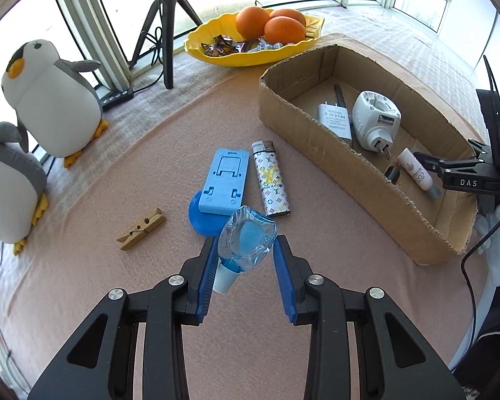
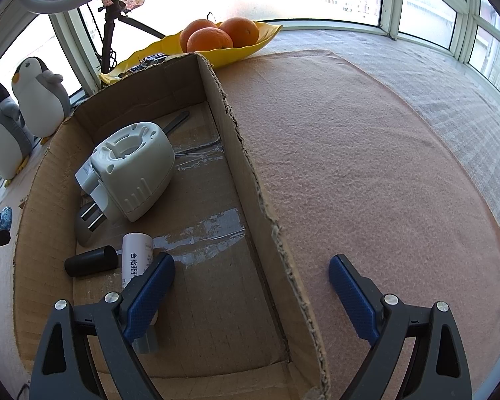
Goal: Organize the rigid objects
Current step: 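Lift the blue perfume bottle with the left gripper over the box, then lower the perfume bottle into the box and open the left gripper, then move the left gripper to the wooden clothespin and grasp it, then carry the wooden clothespin with the left gripper over the box, then release the clothespin into the box and withdraw the left gripper, then move the left gripper to the blue phone stand and grasp it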
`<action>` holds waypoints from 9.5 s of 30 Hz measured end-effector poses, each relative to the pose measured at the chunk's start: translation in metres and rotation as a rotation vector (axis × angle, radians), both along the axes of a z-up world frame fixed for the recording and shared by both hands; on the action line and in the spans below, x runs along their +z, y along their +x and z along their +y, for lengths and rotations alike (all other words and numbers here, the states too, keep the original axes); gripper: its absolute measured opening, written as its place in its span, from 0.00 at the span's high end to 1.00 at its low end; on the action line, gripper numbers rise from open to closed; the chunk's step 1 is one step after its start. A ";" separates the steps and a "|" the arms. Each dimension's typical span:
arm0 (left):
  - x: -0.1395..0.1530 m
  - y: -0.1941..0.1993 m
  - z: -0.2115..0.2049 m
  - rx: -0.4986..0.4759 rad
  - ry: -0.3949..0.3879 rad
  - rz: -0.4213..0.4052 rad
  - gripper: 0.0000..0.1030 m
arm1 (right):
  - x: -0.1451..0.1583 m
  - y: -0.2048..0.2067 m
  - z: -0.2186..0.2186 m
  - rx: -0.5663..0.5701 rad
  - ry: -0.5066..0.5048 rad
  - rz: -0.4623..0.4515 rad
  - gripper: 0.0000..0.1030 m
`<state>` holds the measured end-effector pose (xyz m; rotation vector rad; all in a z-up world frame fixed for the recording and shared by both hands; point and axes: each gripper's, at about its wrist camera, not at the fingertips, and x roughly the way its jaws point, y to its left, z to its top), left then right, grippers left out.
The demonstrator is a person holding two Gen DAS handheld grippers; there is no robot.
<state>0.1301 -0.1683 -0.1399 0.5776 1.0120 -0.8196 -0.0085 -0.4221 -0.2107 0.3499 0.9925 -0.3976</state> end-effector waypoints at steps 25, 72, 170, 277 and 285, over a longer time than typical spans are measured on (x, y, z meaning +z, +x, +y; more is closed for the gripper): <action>0.011 -0.052 -0.110 -0.152 -0.052 0.014 0.69 | 0.000 0.000 0.000 -0.002 0.001 -0.001 0.11; 0.007 0.003 -0.016 -0.018 -0.020 -0.025 0.48 | 0.000 -0.001 0.001 -0.003 0.001 -0.001 0.11; 0.011 -0.059 -0.049 0.097 -0.234 0.116 0.89 | -0.001 0.002 0.003 -0.002 0.003 0.016 0.05; -0.059 0.071 -0.061 -0.063 0.205 0.077 0.53 | 0.000 0.003 0.004 -0.006 0.008 0.014 0.05; -0.063 0.075 -0.069 -0.080 0.221 0.064 0.64 | 0.001 0.004 0.005 -0.007 0.009 0.014 0.05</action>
